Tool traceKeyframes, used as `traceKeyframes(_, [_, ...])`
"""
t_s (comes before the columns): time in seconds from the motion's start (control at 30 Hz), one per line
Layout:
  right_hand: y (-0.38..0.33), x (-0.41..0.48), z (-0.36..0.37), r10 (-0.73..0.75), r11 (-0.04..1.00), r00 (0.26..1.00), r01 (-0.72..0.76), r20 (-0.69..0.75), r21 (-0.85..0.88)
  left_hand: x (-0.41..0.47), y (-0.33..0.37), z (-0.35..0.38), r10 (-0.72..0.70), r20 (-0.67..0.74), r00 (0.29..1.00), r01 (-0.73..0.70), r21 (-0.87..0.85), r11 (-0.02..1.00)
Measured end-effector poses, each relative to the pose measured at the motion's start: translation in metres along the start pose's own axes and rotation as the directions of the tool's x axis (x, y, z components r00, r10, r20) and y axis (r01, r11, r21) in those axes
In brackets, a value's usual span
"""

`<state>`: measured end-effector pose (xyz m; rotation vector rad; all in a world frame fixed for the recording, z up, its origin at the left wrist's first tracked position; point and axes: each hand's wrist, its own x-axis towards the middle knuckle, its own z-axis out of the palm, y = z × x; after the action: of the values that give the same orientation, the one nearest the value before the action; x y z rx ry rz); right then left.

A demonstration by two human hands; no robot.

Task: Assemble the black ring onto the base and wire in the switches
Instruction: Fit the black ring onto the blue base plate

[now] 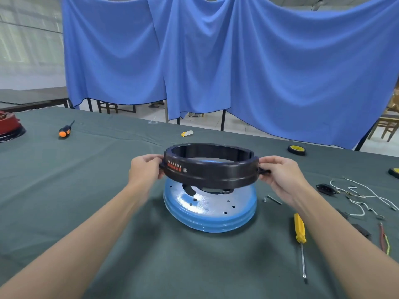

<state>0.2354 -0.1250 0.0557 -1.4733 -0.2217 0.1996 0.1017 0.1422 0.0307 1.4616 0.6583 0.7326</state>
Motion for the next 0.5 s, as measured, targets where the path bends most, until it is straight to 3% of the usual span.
traceKeyframes(0.27, [0.021,-0.019,-0.002,0.029,0.99,0.999,-0.032,-0.026,-0.14,0.009,-0.02,0.004,-0.012,0.106,0.994,0.002,0.093,0.996])
traceKeyframes(0.5, [0.027,-0.024,-0.007,0.05,0.94,0.997,-0.026,0.061,-0.341,0.002,-0.023,0.017,-0.176,0.235,0.956,0.186,-0.021,0.982])
